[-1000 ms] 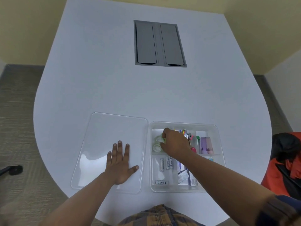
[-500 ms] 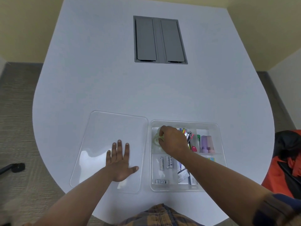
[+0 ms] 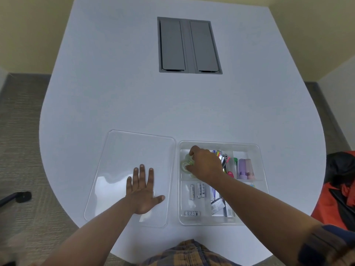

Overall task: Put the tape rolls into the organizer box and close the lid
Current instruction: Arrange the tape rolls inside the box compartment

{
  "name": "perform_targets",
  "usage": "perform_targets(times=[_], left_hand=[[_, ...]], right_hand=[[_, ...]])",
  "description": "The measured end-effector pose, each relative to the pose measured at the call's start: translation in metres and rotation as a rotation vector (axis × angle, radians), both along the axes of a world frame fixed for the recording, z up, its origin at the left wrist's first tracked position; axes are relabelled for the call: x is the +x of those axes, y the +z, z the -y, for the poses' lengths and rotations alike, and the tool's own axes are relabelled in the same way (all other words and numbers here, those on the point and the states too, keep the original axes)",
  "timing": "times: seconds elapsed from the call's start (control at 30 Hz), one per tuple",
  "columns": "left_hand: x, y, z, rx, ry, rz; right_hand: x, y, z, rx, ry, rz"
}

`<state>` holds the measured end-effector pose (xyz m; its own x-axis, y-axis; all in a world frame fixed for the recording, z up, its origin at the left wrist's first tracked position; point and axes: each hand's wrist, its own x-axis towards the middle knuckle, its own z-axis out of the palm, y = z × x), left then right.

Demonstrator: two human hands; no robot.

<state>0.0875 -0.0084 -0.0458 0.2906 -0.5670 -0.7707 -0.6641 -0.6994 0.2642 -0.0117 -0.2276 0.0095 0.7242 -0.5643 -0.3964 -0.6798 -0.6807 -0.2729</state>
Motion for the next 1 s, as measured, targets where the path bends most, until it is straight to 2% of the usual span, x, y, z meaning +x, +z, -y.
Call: perform_targets(times=[0.17,0.53,0.73,1.0], left_hand=[[0.0,-0.001,0.0,-0.006,0.001,-0.001],[0.0,0.002,0.001,-0.001,0.009,-0.007],[0.0,0.001,0.0,-0.005,0.005,-0.004],[0.0,-0.001,-0.001,-0.015,0.003,0.001]], right_hand=[[0.003,0.006,0.005,0.075,0.005,-0.014],[0.01,0.007,0.014,-0.011,0.196,-0.115],[0.01,0.002,0.01,-0.113,0.226,-0.101],[0.012,0.003,0.016,-0.136,0.325,-0.113]])
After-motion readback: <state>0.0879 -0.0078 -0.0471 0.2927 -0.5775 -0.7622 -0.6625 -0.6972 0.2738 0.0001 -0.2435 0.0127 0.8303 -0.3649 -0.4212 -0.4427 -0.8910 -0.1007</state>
